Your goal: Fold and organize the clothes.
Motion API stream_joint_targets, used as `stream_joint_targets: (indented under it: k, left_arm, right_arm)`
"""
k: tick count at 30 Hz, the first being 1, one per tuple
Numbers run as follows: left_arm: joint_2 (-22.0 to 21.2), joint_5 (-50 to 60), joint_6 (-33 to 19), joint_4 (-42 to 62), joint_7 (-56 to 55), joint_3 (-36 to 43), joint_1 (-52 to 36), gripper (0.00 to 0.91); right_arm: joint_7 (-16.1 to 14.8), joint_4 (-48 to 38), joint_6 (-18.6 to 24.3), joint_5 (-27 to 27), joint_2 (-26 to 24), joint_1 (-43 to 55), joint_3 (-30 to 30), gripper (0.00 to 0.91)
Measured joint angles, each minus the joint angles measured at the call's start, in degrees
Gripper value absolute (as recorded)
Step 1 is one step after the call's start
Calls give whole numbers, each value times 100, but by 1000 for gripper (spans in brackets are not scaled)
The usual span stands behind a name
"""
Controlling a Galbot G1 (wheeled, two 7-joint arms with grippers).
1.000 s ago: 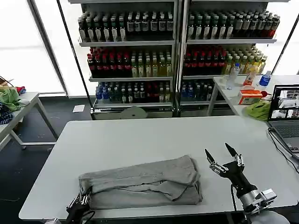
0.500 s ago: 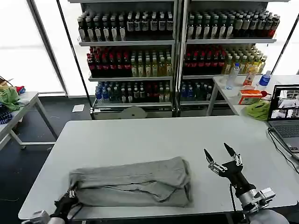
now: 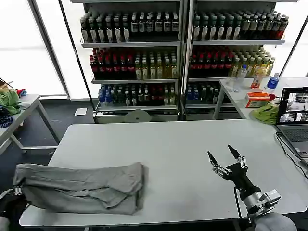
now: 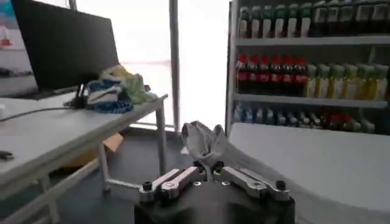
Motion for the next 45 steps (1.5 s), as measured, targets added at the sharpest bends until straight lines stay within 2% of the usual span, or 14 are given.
stream_joint_targets:
  k: [6, 11, 21, 30, 43, 44, 45]
  left_arm:
    - [220, -133, 243, -172, 66, -414, 16, 10]
    - [256, -195, 452, -624, 9, -330, -43, 10]
    - [268, -354, 762, -1191, -405, 987, -344, 10]
    - [147, -170, 800, -1262, -500, 2299, -402, 10]
    - [60, -20, 880, -1135, -569, 3309, -567, 10]
    - [59, -20, 887, -1128, -567, 3358, -571, 20]
    - [60, -20, 897, -1120, -569, 3395, -577, 413]
  right_arm:
    - [3, 84, -9, -2, 6, -65, 34, 907]
    - [7, 146, -15, -16, 41, -126, 83, 907]
    - [-6, 204, 14, -19, 86, -333, 261, 907]
    - [-6, 158, 29, -78, 152, -433, 271, 907]
    - [4, 168, -7, -142, 192, -440, 226, 907]
    - [4, 170, -7, -144, 197, -445, 225, 907]
    - [3, 176, -7, -145, 206, -450, 221, 907]
